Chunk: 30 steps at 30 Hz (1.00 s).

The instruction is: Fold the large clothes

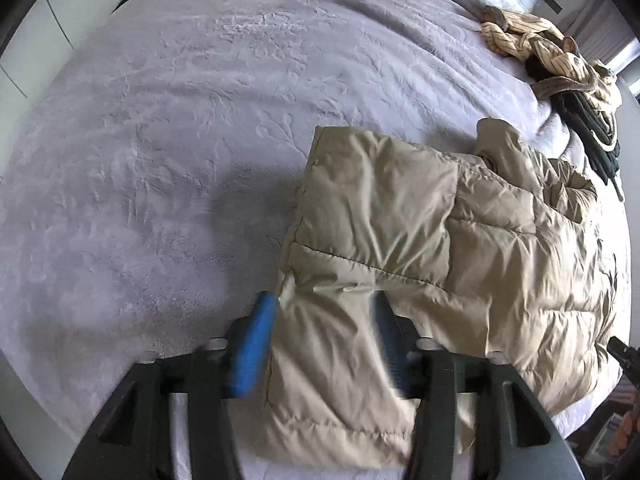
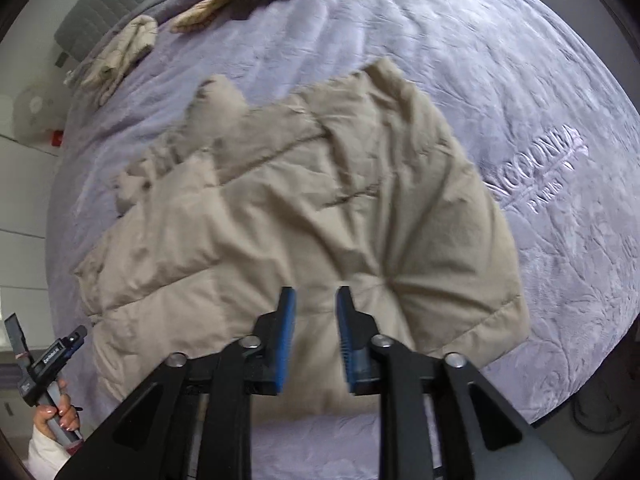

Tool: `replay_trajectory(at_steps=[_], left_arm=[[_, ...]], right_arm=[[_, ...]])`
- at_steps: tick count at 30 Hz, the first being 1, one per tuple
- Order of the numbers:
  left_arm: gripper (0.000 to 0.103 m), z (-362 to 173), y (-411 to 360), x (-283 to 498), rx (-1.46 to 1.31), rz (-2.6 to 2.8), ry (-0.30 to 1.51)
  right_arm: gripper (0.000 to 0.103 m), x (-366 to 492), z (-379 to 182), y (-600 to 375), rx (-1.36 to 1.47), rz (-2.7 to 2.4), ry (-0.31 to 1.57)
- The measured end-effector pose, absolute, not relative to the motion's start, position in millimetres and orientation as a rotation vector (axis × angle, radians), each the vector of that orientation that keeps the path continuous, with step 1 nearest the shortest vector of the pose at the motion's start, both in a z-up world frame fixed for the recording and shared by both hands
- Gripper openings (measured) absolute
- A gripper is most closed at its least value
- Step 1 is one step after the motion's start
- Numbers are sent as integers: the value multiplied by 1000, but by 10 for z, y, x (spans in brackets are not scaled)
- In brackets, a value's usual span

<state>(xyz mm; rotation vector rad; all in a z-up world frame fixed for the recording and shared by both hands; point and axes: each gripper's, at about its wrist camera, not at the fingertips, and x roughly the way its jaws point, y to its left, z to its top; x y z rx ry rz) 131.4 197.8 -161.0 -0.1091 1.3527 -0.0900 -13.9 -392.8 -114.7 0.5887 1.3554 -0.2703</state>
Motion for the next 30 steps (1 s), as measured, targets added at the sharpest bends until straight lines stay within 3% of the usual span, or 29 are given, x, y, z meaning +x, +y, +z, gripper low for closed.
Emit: replay_trajectory(at_steps=[1, 6, 13, 28, 29, 30], left_arm=[[102, -1575, 1995, 1307, -98, -87, 1336], [103, -1584, 2003, 1287, -92, -126, 1311], [103, -1896, 2296, 1479, -180, -186, 1386], [102, -2781, 1938, 1766, -464, -781, 1658], [99, -2793, 1908, 1781, -461, -788, 1660], [83, -2794, 1872, 1790, -446, -795, 1660]], right_arm=[[44, -108, -1121, -3870, 585, -260, 1352], [51, 95, -1093, -3511, 564, -192, 1355], [85, 257, -1129, -3044, 524, -118, 1362], [85, 356, -1389, -2511, 505, -46, 1436], [85, 366, -1403, -2486, 502, -46, 1436], [85, 374, -1409, -2469, 501, -47, 1435]])
